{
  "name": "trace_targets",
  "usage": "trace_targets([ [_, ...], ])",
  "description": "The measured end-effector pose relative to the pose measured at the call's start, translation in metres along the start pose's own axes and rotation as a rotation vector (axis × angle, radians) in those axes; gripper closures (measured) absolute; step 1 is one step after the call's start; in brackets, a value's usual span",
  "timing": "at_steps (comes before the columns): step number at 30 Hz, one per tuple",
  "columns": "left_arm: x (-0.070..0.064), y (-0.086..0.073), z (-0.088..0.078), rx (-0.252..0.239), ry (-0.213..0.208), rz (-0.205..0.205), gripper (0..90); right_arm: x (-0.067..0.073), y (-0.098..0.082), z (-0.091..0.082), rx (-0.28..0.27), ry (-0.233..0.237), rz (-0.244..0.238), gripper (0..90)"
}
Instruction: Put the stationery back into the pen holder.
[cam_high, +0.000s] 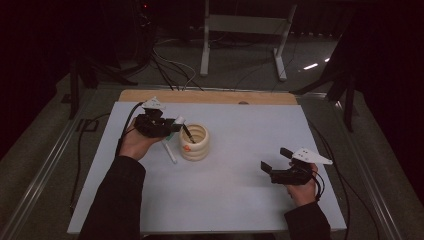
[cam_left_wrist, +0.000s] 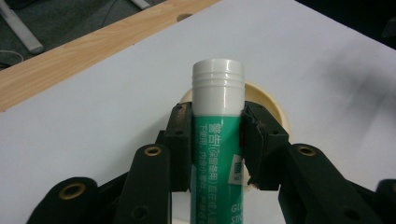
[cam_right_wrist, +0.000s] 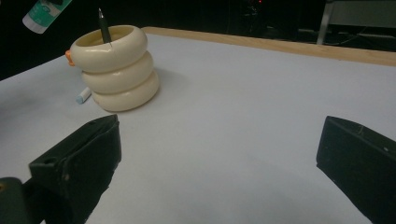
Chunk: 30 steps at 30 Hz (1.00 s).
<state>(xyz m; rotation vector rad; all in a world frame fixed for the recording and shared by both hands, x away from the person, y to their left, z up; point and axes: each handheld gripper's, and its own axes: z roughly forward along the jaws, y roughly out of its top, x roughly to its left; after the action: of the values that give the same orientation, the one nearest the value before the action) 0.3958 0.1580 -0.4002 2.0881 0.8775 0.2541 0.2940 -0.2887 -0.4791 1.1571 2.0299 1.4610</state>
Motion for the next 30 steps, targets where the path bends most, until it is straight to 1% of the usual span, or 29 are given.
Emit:
trace_targets([
  [9, 0.000, 0.004, 0.006, -0.011, -0.001, -0.008, 66.2, 0.000, 0.000, 0.000, 0.002, 0.000, 0.001, 0.4],
  [18, 0.001, 0.011, 0.009, -0.048, 0.002, -0.018, 66.2, 0.000, 0.000, 0.001, 0.005, 0.001, -0.002, 0.4],
  [21, -0.001, 0.014, 0.011, -0.059, -0.001, -0.020, 66.2, 0.000, 0.000, 0.001, 0.006, 0.001, -0.003, 0.4],
  [30, -0.005, 0.019, 0.022, -0.063, -0.003, -0.019, 66.2, 0.000, 0.000, 0.001, 0.007, 0.001, -0.004, 0.4],
])
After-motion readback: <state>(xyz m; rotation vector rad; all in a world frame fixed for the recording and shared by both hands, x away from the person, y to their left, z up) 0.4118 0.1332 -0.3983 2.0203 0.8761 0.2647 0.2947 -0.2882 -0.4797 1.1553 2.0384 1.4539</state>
